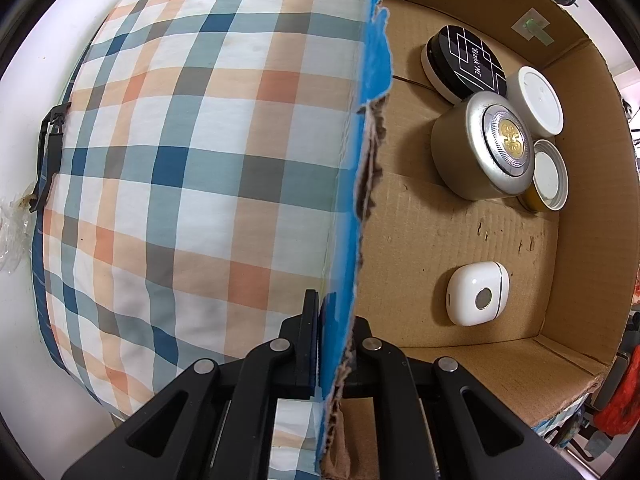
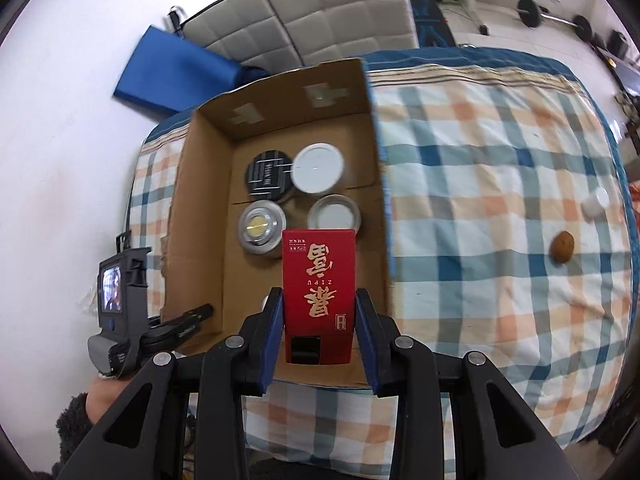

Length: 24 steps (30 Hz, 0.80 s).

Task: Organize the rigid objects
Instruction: 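Carry the red box over the cardboard box with the right tool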

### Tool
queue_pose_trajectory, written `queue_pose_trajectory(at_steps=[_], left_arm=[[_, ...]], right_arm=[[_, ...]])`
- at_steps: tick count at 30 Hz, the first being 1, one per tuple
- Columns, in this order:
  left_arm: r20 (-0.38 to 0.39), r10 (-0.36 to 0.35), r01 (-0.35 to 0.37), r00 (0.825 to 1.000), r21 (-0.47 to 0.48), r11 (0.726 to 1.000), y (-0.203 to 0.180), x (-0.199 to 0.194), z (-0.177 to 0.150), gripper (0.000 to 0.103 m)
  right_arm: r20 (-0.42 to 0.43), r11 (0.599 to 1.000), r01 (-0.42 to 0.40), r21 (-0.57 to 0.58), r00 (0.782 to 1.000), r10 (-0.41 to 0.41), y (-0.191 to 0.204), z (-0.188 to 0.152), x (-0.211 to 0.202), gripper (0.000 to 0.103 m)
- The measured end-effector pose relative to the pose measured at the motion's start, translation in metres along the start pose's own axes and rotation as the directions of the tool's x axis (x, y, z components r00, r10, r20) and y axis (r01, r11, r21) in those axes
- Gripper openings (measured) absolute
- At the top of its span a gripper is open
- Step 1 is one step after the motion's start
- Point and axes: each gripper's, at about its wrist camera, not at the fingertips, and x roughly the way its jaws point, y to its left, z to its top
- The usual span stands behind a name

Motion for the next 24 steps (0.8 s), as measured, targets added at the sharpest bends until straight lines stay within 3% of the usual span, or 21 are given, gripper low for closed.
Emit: queue_pose_trajectory(at_steps=[16,24], left_arm=[[-0.003,0.002,-0.002,1.000,-0.003,1.000,-0.002,0.004,0.000,0.004],[-0.003,0.000,0.000,1.000,-0.005,1.000,-0.002,0.005,0.000,0.004]], right_arm=[[-0.100,0.999,0.033,-0.022,0.994,-0.035,0.010,0.009,0.068,0.037],[-0.195,0.997,0.071,-0.033,0.978,-0.076,0.011,0.011,0.117,0.037]])
